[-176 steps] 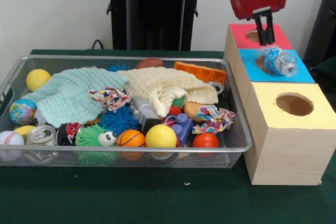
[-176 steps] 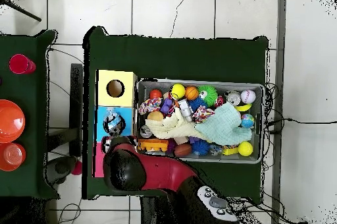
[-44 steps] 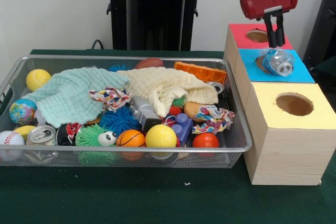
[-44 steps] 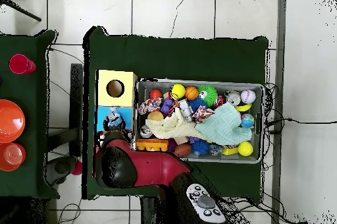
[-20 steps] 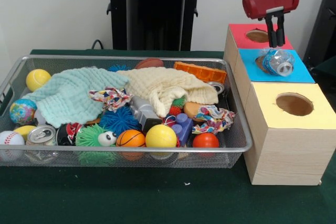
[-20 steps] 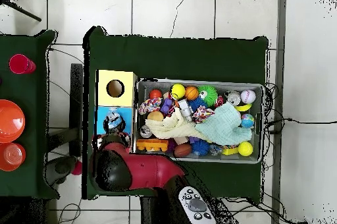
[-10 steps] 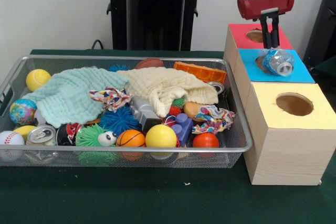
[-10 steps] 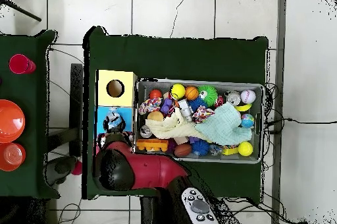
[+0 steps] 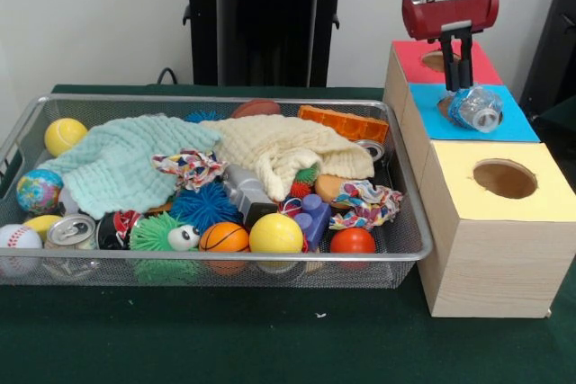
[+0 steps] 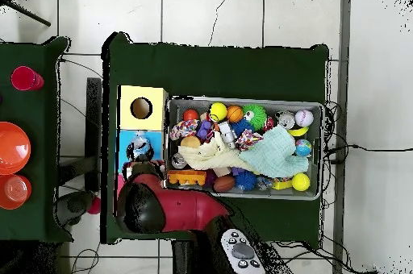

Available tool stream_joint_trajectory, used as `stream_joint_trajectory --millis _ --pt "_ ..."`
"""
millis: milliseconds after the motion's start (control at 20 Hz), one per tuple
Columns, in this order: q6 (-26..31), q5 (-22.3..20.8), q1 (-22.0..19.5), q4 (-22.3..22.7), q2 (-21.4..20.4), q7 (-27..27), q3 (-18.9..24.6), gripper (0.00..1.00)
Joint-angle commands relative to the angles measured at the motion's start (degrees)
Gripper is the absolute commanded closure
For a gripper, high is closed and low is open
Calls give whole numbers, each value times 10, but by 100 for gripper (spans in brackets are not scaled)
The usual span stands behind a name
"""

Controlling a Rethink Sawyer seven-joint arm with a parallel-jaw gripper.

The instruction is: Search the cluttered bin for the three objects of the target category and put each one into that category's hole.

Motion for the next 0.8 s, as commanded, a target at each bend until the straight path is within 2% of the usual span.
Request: stream_joint_trajectory --millis 50,800 --pt "-36 -16 8 -57 32 86 -24 100" --pt "-45 -19 16 -58 37 87 -34 100"
